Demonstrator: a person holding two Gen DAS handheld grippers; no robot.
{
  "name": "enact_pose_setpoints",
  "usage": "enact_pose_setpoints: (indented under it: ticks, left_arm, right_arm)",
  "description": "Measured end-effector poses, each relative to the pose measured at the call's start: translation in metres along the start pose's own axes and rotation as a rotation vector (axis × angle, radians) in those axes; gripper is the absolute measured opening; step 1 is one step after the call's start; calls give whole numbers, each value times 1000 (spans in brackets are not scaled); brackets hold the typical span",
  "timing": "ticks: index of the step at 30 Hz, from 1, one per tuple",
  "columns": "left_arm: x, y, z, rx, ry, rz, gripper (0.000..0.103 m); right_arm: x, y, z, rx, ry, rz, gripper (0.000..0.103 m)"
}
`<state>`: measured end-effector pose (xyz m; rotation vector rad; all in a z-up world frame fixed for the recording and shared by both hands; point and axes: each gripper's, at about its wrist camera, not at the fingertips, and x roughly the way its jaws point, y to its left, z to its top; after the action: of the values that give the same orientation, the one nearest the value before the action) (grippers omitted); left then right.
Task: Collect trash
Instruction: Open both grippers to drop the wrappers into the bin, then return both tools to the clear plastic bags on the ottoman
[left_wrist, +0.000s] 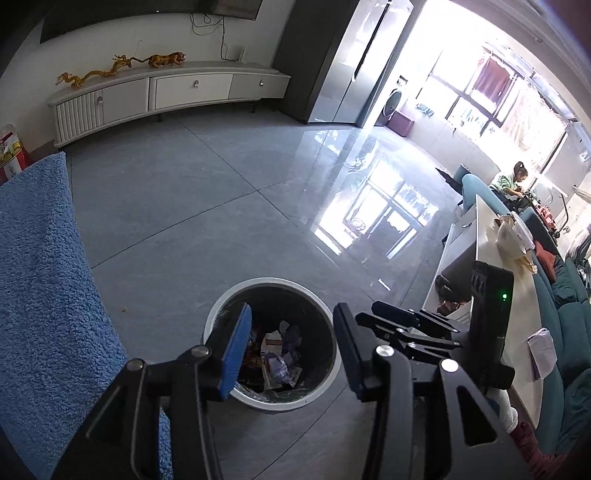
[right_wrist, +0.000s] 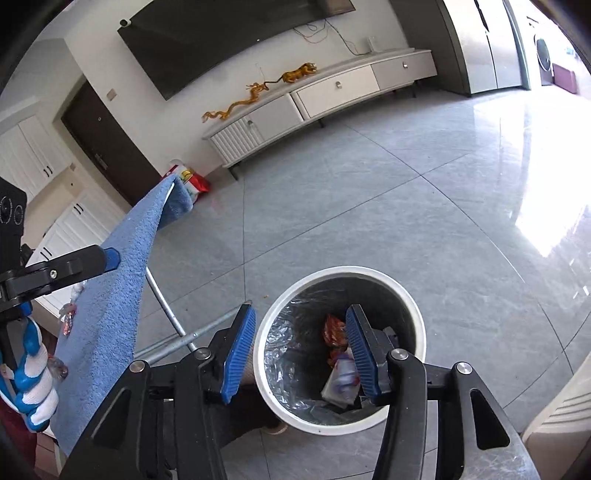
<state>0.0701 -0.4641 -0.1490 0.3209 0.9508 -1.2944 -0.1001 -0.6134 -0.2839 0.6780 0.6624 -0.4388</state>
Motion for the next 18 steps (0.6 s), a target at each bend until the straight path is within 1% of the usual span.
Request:
enact_pose_setpoints:
  ticks: [7, 8, 10, 15, 18]
  left_arm:
    - [-50, 12, -11, -30, -75, 22, 44]
    - [-59, 15, -13, -39, -87, 26, 45]
    - [-75, 19, -16, -58, -110, 42, 55]
    - [-124, 34, -31, -96, -182, 86, 57]
    - [-149, 35, -42, -113, -220, 118, 57]
  right_arm:
    - [-22, 14, 4, -13, -38, 4, 51]
    - [-25, 17, 5, -19, -44, 8, 51]
    - [-32, 25, 6, -36, -55, 16, 52]
    - [-49, 53, 5, -92, -83, 49, 52]
    - [-60, 72, 5, -132, -100, 73, 52]
